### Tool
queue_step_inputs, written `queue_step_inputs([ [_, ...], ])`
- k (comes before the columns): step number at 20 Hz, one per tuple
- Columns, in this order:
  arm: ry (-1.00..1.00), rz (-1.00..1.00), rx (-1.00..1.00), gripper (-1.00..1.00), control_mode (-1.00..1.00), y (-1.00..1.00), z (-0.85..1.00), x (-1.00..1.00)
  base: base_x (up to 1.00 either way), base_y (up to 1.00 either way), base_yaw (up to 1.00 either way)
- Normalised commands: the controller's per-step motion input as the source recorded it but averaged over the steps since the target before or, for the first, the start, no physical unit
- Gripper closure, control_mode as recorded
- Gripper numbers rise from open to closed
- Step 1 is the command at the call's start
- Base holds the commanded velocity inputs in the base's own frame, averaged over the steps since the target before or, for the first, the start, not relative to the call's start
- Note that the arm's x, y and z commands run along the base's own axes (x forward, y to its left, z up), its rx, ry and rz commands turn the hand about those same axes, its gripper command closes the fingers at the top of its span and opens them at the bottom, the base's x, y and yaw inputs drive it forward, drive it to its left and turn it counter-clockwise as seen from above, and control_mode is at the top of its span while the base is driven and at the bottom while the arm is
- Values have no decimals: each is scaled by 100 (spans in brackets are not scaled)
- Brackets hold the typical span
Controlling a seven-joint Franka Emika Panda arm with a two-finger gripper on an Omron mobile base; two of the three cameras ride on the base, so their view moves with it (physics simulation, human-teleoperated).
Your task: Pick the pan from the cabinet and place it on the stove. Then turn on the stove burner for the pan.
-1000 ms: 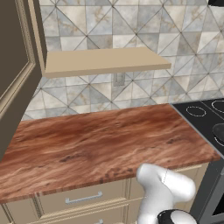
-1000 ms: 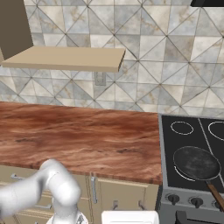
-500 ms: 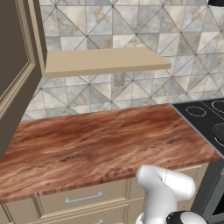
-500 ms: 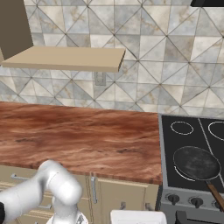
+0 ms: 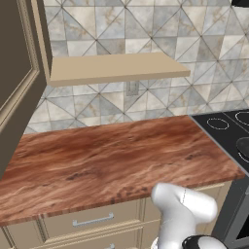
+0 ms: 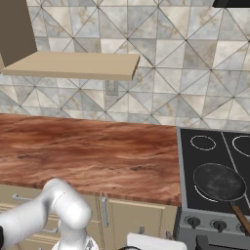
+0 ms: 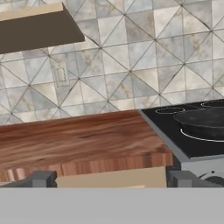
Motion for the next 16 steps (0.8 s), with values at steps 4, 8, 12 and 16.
queue_step_inputs([
  [4, 0, -15, 0, -100, -100, -14, -18, 11, 0, 0, 0],
  [8, 1, -6, 0, -100, -100, -17, -3, 13, 0, 0, 0],
  [12, 0, 0, 0, -100, -100, -21, 0, 15, 0, 0, 0],
  [16, 0, 0, 0, -100, -100, -28, 0, 9, 0, 0, 0],
])
